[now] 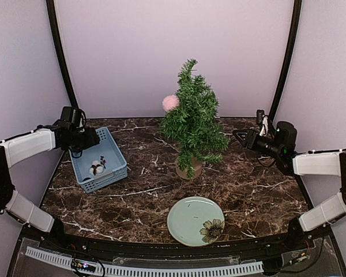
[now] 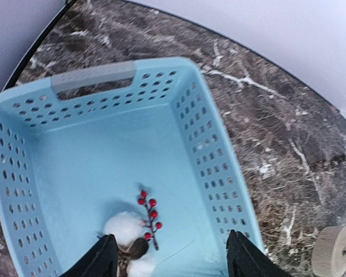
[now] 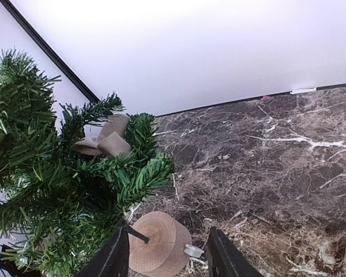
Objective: Decorate the small christmas tree
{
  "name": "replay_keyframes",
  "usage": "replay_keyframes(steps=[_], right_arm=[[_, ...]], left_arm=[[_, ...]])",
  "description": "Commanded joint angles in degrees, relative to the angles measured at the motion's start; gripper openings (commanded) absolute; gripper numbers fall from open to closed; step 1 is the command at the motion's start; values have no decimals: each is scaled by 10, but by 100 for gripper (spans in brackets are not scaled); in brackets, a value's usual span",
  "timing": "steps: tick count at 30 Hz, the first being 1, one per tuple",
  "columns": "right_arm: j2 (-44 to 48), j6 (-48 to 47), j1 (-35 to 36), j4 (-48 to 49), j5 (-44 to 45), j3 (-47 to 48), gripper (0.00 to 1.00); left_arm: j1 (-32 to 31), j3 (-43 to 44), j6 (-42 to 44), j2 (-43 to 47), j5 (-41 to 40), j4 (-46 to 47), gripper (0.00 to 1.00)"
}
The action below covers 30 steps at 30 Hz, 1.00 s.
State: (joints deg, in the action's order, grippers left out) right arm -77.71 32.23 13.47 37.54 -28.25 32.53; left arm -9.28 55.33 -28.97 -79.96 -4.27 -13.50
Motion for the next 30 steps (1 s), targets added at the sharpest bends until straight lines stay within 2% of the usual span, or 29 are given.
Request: replay_keyframes(steps=[1, 5, 18, 24, 30], right_arm=[[12, -31, -3, -43, 6, 17, 47], [23, -40, -2, -55, 13, 17, 47], [12, -39, -3, -47, 9, 14, 48], [6, -36, -2, -45, 6, 14, 48], [-2, -33, -3, -40, 3, 13, 48]], left_arm=[[-1, 0, -13, -27, -76, -74, 64], [0, 15, -21, -75, -98, -100, 54], [0, -5, -36, -135, -52, -62, 22], [-3, -26, -45, -120, -32, -55, 16], [-19, -39, -50, -89, -50, -70, 14]])
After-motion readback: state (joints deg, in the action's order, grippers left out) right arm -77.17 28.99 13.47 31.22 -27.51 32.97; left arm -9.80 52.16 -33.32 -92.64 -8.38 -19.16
